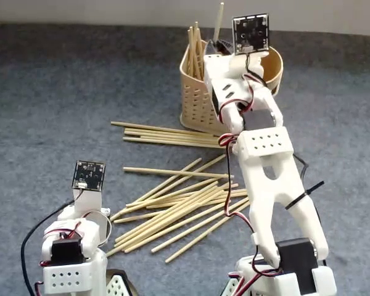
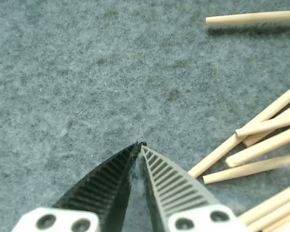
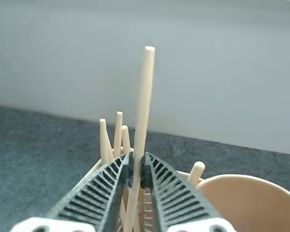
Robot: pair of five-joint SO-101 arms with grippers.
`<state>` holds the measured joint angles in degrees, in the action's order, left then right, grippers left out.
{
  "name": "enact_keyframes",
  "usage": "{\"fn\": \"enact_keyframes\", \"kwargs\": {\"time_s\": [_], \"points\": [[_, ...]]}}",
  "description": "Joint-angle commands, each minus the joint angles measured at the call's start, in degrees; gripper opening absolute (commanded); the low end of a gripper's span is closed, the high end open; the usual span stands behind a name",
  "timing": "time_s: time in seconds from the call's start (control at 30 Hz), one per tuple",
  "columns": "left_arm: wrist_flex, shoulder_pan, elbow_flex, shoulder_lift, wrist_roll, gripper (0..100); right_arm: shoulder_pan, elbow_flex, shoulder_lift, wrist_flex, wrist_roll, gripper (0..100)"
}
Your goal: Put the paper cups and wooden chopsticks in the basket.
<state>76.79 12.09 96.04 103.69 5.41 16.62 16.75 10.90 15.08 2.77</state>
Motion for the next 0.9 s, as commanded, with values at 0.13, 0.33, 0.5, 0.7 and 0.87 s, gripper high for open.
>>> {"fn": "enact_keyframes", "kwargs": {"time_s": [0.13, 0.33, 0.5, 0.7, 0.87], "points": [[0.09, 0.4, 1.1, 0.48, 0.18, 2, 0.84, -0.04, 1.98, -0.57, 0.7, 14.9], [0.09, 0.4, 1.1, 0.48, 0.18, 2, 1.1, -0.13, 8.84, 4.79, 0.44, 14.9], [0.09, 0.4, 1.1, 0.48, 0.18, 2, 2.42, -0.04, 13.93, 16.31, 0.44, 14.9], [0.09, 0.4, 1.1, 0.48, 0.18, 2, 4.09, 0.04, 20.35, 31.6, 0.18, 14.9], [0.09, 0.4, 1.1, 0.48, 0.18, 2, 5.23, 0.04, 25.36, 47.16, -9.58, 14.9]]}}
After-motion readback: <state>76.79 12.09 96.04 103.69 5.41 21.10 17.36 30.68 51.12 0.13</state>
